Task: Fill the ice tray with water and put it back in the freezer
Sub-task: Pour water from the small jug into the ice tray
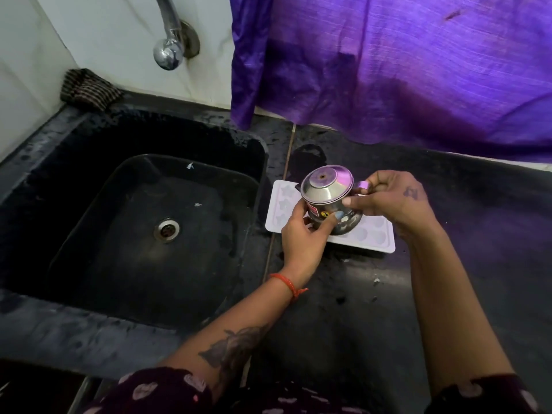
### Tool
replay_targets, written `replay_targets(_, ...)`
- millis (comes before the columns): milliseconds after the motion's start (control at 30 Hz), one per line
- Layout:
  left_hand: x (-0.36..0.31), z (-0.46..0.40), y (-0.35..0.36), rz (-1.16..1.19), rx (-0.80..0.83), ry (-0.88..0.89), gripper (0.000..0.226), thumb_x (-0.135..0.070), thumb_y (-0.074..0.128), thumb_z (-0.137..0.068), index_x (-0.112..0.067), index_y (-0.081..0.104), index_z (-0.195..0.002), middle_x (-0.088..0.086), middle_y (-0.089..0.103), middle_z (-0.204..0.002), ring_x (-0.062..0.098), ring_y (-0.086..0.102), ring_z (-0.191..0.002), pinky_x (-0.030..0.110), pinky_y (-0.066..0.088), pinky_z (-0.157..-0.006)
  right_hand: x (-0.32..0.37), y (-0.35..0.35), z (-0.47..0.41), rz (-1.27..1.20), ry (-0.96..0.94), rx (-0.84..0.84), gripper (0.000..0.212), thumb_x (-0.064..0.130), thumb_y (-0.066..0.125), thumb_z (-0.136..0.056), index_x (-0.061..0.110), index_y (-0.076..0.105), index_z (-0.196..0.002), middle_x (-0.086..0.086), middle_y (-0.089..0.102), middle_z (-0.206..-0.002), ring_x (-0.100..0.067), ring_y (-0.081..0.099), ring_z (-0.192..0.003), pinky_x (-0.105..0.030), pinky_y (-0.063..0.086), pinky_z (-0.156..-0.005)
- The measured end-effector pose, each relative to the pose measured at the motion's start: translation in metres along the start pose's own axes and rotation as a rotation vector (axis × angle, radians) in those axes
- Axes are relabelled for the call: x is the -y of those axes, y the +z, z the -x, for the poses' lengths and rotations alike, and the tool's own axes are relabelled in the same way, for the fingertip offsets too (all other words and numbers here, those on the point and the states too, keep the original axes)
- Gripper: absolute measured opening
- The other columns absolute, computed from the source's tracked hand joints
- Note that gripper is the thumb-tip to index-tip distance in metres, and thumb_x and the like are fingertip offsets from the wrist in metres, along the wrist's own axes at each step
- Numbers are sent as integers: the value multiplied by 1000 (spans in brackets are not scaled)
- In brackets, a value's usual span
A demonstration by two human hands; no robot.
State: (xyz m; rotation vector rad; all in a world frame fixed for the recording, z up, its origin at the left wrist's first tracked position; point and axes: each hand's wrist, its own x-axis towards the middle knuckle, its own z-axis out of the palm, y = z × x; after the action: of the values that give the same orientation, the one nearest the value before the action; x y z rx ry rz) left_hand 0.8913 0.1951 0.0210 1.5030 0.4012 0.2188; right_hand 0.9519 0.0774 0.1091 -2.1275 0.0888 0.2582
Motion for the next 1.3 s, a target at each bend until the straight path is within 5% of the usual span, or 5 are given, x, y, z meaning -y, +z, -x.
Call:
replay_targets(333, 5, 0, -2, 65, -9, -44, 42, -29, 76, -77, -15, 63, -114, -4, 71, -100, 5, 66, -93, 15, 51, -79, 12, 7, -3, 106, 13, 14, 30, 16, 90, -54, 17, 62, -61, -12, 72, -69, -32, 72, -78, -50, 58, -80)
replay_targets(533, 6, 1, 0, 72, 11, -51, 56, -52, 70, -65, -19, 64, -110, -5, 72, -101, 10, 67, -96, 32, 53, -89, 18, 6, 2, 162, -7, -7, 29, 21, 90, -56, 15, 62, -65, -11, 73, -71, -28, 72, -76, -48, 58, -78)
replay_targets(667, 5, 1, 0, 67, 25, -55, 39, -38, 73, -74, -21, 64, -108, -4, 72, -102, 12, 67, -96, 37, 53, -91, 20, 5, 3, 185, -13, -21, 28, 20, 89, -57, 14, 63, -66, -9, 72, -70, -23, 71, -71, -47, 59, -77)
replay_targets(1300, 1, 1, 3, 32, 17, -59, 40, -33, 74, -79, -17, 63, -114, -3, 71, -104, 10, 66, -97, 29, 53, -88, 16, 1, 3, 171, -9, -31, 28, 21, 89, -58, 15, 63, -66, -8, 72, -70, -25, 72, -74, -46, 59, -75)
